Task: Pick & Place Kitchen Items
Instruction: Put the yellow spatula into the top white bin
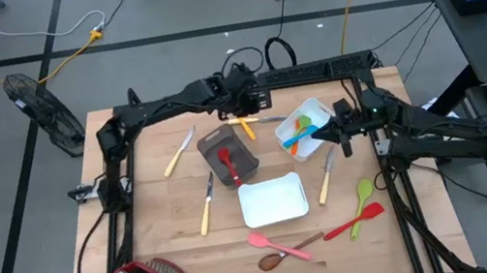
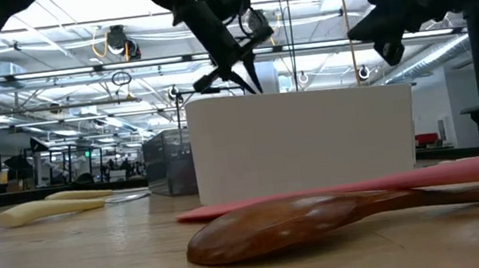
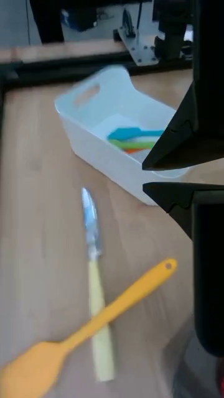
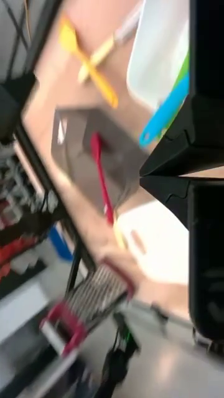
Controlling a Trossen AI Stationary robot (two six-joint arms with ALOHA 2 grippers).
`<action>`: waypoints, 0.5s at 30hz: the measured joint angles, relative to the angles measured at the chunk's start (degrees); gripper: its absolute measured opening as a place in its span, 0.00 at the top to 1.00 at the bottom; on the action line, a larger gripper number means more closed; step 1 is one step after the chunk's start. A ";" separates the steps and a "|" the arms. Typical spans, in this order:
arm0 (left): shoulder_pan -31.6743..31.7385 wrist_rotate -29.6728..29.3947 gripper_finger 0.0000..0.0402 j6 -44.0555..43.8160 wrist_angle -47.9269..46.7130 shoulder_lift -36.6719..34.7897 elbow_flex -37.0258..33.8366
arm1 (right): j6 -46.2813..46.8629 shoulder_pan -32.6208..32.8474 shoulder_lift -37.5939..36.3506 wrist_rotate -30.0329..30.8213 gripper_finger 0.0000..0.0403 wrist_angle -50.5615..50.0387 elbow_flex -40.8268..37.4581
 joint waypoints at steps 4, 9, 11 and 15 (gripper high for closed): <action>0.97 1.04 0.90 -2.45 -0.24 1.49 0.00 | -1.65 0.69 -3.13 5.72 1.00 -5.34 0.26; 2.23 2.21 0.90 -5.29 -0.38 2.37 0.00 | -2.09 0.64 -6.34 7.59 1.00 -10.63 0.25; 2.68 2.06 0.90 -5.65 -0.79 2.70 -0.02 | -2.58 0.64 -7.20 7.59 1.00 -11.13 0.25; 2.95 1.74 0.90 -7.20 -0.67 3.75 0.00 | -3.00 0.64 -8.16 7.52 1.00 -10.81 0.25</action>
